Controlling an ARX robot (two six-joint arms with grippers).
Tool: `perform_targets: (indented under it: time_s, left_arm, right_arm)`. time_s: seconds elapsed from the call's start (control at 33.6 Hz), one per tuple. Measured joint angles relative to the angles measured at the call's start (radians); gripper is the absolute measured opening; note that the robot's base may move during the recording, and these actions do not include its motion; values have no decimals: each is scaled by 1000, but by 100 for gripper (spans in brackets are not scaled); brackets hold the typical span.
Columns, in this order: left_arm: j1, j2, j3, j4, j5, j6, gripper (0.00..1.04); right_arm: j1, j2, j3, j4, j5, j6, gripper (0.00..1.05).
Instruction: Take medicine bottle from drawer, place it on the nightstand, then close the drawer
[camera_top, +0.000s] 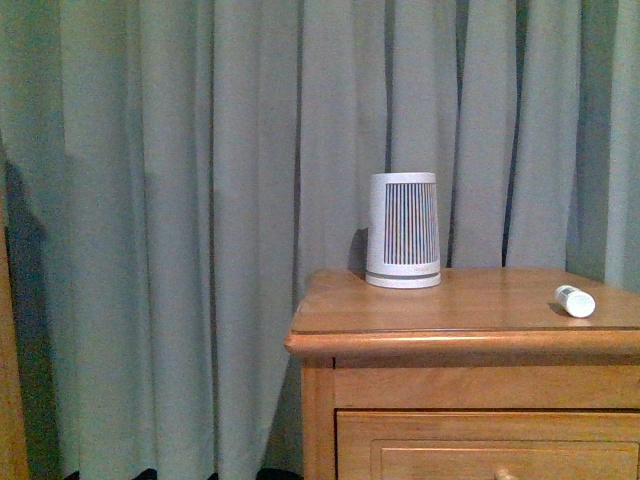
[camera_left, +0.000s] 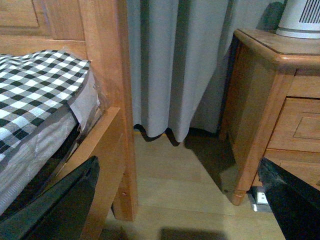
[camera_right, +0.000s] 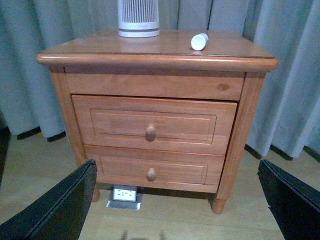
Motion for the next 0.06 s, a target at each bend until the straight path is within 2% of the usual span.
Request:
perform_targets:
  time_s: [0.06]
  left_arm:
    - [0,0,0,0,0,0,98]
  right_arm:
    - [0,0,0,0,0,0,98]
